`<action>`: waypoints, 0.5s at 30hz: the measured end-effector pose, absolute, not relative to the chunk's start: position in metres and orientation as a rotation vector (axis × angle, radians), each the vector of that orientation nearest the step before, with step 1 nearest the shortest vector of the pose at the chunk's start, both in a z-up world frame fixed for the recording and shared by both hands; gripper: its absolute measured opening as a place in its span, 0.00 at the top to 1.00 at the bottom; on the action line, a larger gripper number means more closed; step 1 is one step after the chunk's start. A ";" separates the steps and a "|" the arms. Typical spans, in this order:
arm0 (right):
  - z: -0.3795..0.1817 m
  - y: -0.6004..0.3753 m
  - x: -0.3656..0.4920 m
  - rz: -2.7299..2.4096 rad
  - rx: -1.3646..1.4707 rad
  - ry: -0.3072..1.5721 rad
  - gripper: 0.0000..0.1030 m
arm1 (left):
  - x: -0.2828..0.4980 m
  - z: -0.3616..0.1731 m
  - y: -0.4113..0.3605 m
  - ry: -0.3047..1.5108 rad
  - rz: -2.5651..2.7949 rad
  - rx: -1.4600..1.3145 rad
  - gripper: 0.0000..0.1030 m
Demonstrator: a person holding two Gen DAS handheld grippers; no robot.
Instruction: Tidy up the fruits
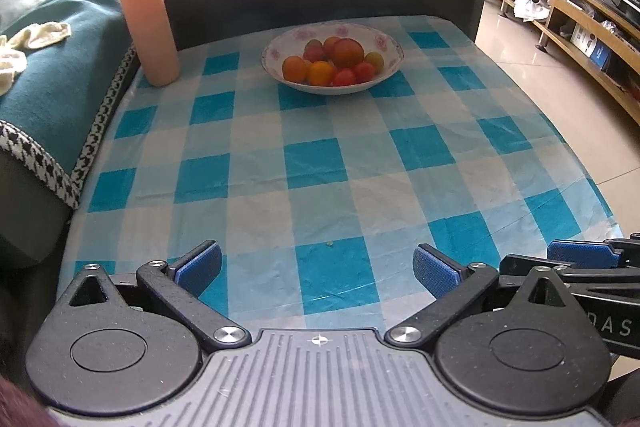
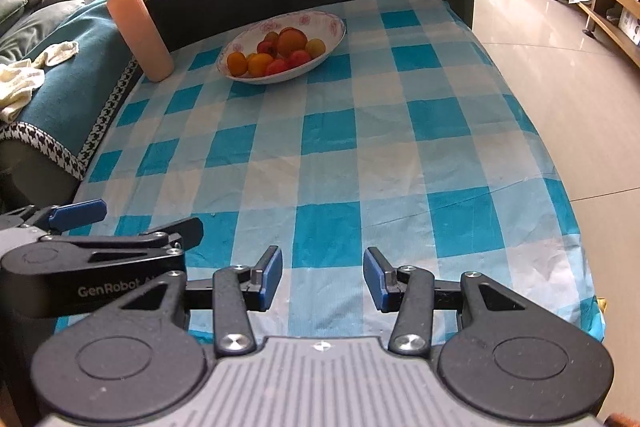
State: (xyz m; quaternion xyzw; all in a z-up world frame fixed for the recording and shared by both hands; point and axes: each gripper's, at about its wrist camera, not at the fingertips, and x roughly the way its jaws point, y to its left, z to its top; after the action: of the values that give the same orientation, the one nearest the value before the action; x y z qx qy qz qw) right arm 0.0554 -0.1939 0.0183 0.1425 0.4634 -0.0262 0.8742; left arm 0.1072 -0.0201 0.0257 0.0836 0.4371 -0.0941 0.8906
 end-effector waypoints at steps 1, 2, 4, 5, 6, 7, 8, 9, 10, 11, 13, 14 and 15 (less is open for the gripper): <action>0.018 -0.194 0.055 -0.055 0.297 0.968 0.44 | 0.107 0.026 -0.020 0.909 -0.194 0.173 0.00; 0.018 -0.194 0.055 -0.056 0.297 0.969 0.44 | 0.107 0.025 -0.020 0.908 -0.194 0.173 0.00; 0.018 -0.194 0.056 -0.055 0.298 0.969 0.44 | 0.108 0.025 -0.020 0.907 -0.193 0.177 0.00; 0.017 -0.194 0.056 -0.056 0.297 0.971 0.44 | 0.108 0.024 -0.021 0.909 -0.192 0.179 0.00; 0.016 -0.193 0.056 -0.057 0.295 0.974 0.44 | 0.108 0.023 -0.021 0.912 -0.192 0.181 0.00; 0.016 -0.193 0.057 -0.058 0.293 0.977 0.44 | 0.108 0.022 -0.020 0.913 -0.192 0.182 0.00; 0.015 -0.193 0.057 -0.059 0.293 0.980 0.44 | 0.108 0.021 -0.020 0.916 -0.192 0.183 0.00; 0.015 -0.192 0.057 -0.059 0.293 0.982 0.44 | 0.108 0.021 -0.021 0.917 -0.191 0.185 0.00; 0.014 -0.192 0.057 -0.059 0.292 0.984 0.44 | 0.108 0.021 -0.021 0.917 -0.190 0.188 0.00; 0.014 -0.192 0.057 -0.059 0.292 0.985 0.44 | 0.108 0.021 -0.021 0.915 -0.189 0.190 0.00; 0.013 -0.192 0.059 -0.060 0.292 0.987 0.44 | 0.108 0.020 -0.021 0.916 -0.187 0.192 0.00; 0.013 -0.191 0.059 -0.060 0.291 0.987 0.44 | 0.108 0.020 -0.021 0.916 -0.187 0.191 0.00; 0.013 -0.191 0.059 -0.060 0.291 0.987 0.44 | 0.108 0.020 -0.021 0.916 -0.187 0.191 0.00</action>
State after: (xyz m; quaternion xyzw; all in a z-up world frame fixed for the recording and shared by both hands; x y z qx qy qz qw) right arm 0.0588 -0.1915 0.0131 0.1394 0.4720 -0.0288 0.8701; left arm 0.1084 -0.0213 0.0199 0.0920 0.4410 -0.0900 0.8882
